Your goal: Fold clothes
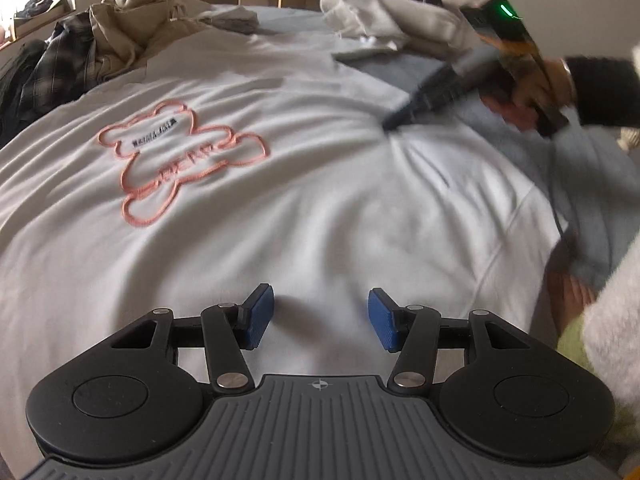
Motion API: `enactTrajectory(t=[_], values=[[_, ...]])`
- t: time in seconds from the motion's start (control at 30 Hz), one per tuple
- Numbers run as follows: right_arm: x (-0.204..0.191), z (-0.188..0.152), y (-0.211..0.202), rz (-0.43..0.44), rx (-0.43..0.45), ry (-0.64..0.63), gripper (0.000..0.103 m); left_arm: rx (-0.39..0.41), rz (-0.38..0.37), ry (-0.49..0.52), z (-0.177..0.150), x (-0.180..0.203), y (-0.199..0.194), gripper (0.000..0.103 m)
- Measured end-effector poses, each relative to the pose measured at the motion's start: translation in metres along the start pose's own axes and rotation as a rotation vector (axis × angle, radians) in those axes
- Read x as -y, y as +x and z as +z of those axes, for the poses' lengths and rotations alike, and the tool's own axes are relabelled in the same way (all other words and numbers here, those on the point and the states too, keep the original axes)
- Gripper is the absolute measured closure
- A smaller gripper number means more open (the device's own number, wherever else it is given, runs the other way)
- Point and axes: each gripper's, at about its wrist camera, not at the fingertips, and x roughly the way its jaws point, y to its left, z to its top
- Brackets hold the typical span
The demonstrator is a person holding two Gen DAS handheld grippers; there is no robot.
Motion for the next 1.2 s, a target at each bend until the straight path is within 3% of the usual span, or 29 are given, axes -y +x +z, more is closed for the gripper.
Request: enactTrajectory(t=[0.1, 0.13, 0.2, 0.33, 0.37, 0.43, 0.53, 0.63, 0.67, 0.8, 0.9, 0.97, 1.1, 1.17, 1.2], values=[[0.026, 0.013, -0.009, -0.108, 0.079, 0.116, 0.096, -0.004, -0.002, -0.021, -0.006, -0.001, -0.002, 0.051], [0.024, 0.018, -0.008, -0.102, 0.084, 0.112, 0.095, -0.005, -0.001, -0.019, -0.006, -0.001, -0.002, 0.051], [0.01, 0.026, -0.001, -0.043, 0.072, 0.072, 0.095, -0.006, -0.001, -0.013, -0.004, -0.001, -0.001, 0.051], [-0.046, 0.042, 0.032, 0.162, -0.012, -0.144, 0.094, -0.004, -0.004, 0.022, -0.003, 0.003, 0.002, 0.049], [-0.052, 0.046, 0.042, 0.16, -0.015, -0.177, 0.094, -0.004, -0.005, 0.029, -0.003, 0.004, 0.002, 0.049], [-0.05, 0.059, 0.061, 0.117, -0.002, -0.189, 0.097, -0.005, -0.012, 0.04, -0.005, 0.006, 0.002, 0.049], [-0.019, 0.087, 0.078, 0.021, 0.058, -0.079, 0.098, -0.009, -0.021, 0.058, -0.009, 0.009, 0.0, 0.049], [-0.013, 0.11, 0.079, -0.093, 0.09, -0.042, 0.093, -0.009, -0.022, 0.065, -0.012, 0.01, -0.003, 0.049], [-0.02, 0.113, 0.079, -0.063, 0.082, -0.064, 0.093, -0.008, -0.023, 0.062, -0.012, 0.009, -0.003, 0.049], [-0.088, 0.098, 0.085, 0.28, -0.058, -0.266, 0.092, 0.002, -0.034, 0.028, -0.011, 0.001, -0.004, 0.049], [-0.124, 0.091, 0.11, 0.357, -0.108, -0.416, 0.094, 0.008, -0.056, -0.01, -0.011, -0.005, -0.001, 0.049], [-0.118, 0.104, 0.126, 0.391, -0.111, -0.352, 0.103, 0.017, -0.064, -0.02, -0.013, -0.006, -0.001, 0.048], [-0.094, 0.144, 0.141, 0.205, 0.001, -0.204, 0.103, 0.029, -0.078, -0.038, -0.015, -0.008, -0.004, 0.048], [-0.103, 0.154, 0.139, 0.127, 0.024, -0.237, 0.102, 0.03, -0.087, -0.049, -0.016, -0.01, -0.004, 0.048], [-0.111, 0.157, 0.138, 0.136, 0.029, -0.271, 0.102, 0.03, -0.092, -0.054, -0.016, -0.011, -0.005, 0.048]])
